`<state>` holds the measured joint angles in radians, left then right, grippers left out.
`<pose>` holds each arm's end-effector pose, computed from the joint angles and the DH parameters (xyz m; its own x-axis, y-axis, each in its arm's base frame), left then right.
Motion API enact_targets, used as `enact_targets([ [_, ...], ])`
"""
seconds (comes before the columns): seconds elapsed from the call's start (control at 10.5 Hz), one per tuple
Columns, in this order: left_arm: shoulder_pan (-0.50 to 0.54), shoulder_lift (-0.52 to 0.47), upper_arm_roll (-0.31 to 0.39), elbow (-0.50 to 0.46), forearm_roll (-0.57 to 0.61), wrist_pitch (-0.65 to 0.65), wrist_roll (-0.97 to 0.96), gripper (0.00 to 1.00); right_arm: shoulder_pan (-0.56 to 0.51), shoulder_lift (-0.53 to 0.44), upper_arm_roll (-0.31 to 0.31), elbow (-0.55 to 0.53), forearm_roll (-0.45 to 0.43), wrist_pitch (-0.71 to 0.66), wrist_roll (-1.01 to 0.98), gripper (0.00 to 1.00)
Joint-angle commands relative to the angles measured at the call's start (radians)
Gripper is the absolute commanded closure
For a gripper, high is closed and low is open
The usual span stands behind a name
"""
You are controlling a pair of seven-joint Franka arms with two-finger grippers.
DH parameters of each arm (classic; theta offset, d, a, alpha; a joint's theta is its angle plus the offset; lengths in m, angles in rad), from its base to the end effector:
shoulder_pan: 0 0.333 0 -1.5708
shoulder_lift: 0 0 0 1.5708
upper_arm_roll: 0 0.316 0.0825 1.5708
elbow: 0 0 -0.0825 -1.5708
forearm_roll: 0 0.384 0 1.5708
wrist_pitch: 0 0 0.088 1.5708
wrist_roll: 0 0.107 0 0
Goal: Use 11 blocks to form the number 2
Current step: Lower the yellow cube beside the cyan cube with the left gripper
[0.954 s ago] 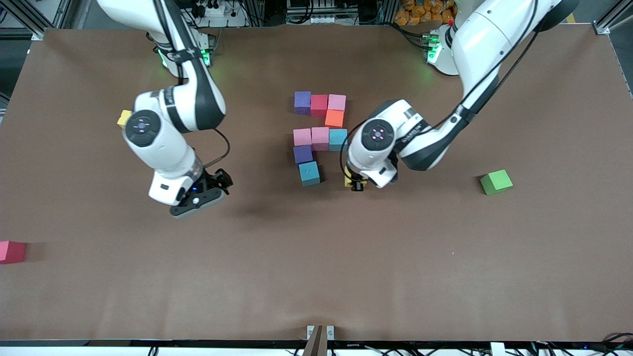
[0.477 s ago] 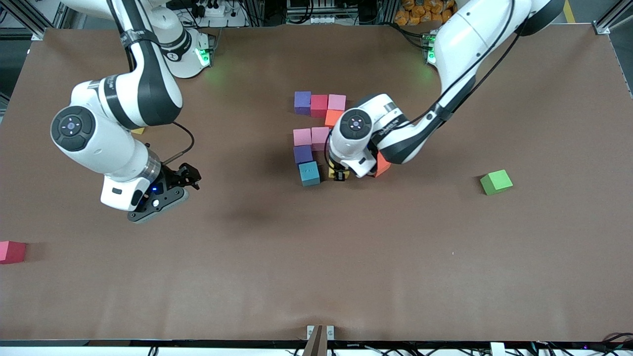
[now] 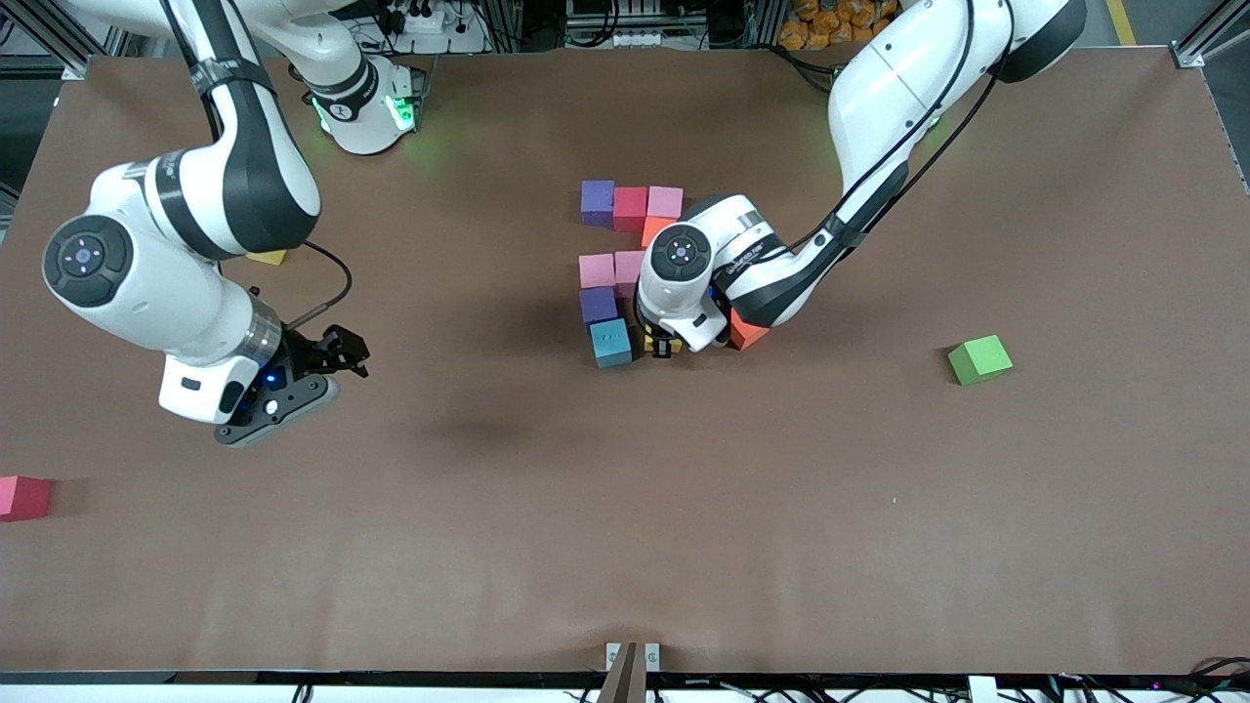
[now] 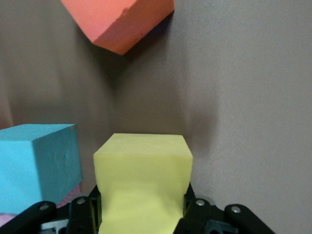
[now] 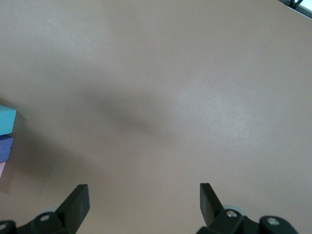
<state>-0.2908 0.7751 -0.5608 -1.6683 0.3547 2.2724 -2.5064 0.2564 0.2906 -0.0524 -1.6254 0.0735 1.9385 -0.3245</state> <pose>0.4814 -0.4729 0.2022 0.0267 0.9983 -0.0525 0.9931 -0.0325 -0.1130 0.6341 0.1396 0.4551 0.8748 0.4829 0.0385 0.4843 -0.8738 -0.0442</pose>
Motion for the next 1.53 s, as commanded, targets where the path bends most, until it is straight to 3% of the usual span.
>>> enact_targets([
  [0.0, -0.025, 0.026, 0.016, 0.042, 0.021, 0.006, -0.011, 1.0, -0.016, -0.037, 0.022, -0.008, -0.031, -0.018, 0.013, 0.0],
  [0.19, -0.027, 0.032, 0.016, 0.054, 0.021, 0.006, -0.009, 1.0, -0.026, -0.056, 0.02, -0.005, -0.092, -0.027, 0.013, 0.0],
  [0.48, -0.03, 0.049, 0.016, 0.079, 0.023, 0.006, -0.003, 1.0, -0.032, -0.062, -0.01, -0.007, -0.095, -0.039, 0.009, 0.0],
  [1.43, -0.06, 0.071, 0.018, 0.165, 0.041, 0.006, 0.004, 1.0, -0.049, -0.062, -0.01, -0.008, -0.092, -0.05, 0.008, 0.0],
])
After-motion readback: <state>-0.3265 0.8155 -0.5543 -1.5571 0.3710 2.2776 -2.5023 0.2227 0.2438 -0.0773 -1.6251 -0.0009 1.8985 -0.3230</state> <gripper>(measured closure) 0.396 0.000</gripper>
